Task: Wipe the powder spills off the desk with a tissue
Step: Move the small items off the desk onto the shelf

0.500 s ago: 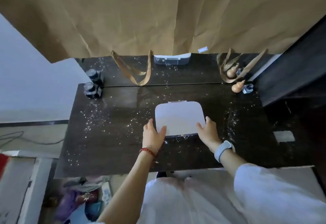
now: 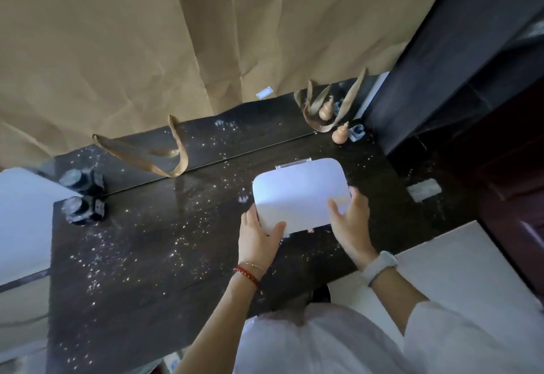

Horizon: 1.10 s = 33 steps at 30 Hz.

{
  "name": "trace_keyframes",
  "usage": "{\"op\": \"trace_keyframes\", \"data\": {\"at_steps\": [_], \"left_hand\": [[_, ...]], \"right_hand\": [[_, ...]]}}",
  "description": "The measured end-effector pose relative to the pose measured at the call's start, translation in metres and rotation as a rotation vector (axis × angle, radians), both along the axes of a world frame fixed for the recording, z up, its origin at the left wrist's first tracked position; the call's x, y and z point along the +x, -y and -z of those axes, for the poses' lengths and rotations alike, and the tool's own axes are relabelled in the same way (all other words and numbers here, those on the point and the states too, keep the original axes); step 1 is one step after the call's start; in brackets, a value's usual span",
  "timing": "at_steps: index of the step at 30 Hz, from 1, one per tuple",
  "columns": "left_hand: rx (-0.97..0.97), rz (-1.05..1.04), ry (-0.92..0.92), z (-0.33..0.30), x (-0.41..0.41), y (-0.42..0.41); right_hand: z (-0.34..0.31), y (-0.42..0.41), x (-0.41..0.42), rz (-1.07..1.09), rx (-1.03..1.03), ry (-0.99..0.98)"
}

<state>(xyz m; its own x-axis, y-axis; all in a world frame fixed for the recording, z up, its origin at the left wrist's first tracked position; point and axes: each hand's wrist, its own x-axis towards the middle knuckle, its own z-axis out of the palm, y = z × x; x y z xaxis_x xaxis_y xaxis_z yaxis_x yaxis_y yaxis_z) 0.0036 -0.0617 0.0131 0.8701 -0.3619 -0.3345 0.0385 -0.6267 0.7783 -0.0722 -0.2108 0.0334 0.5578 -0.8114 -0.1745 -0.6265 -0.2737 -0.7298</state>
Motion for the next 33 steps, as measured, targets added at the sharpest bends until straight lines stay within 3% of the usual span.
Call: {"op": "trace_keyframes", "data": {"at_steps": [11,16,23,28,33], "left_hand": [[-0.061,0.438,0.152,-0.031,-0.064,0.200],[-0.103,0.478,0.124,-0.043,-0.097,0.299],[-0.042,0.320,0.102,-0.047,-0.090,0.396],[0.058,0.270,0.128,-0.041,-0.076,0.426],[0.214,0.217,0.198,-0.031,-0.064,0.452]], "right_hand": [[-0.017,0.160,-0.109,0.434,0.038,0.379],[-0.032,0.272,-0.129,0.411,0.009,0.408],[-0.035,0.392,-0.093,0.208,0.034,0.211],[-0.016,0.437,-0.059,0.064,0.007,0.092],[-0.006,0.445,-0.041,-0.086,-0.118,0.150]]}}
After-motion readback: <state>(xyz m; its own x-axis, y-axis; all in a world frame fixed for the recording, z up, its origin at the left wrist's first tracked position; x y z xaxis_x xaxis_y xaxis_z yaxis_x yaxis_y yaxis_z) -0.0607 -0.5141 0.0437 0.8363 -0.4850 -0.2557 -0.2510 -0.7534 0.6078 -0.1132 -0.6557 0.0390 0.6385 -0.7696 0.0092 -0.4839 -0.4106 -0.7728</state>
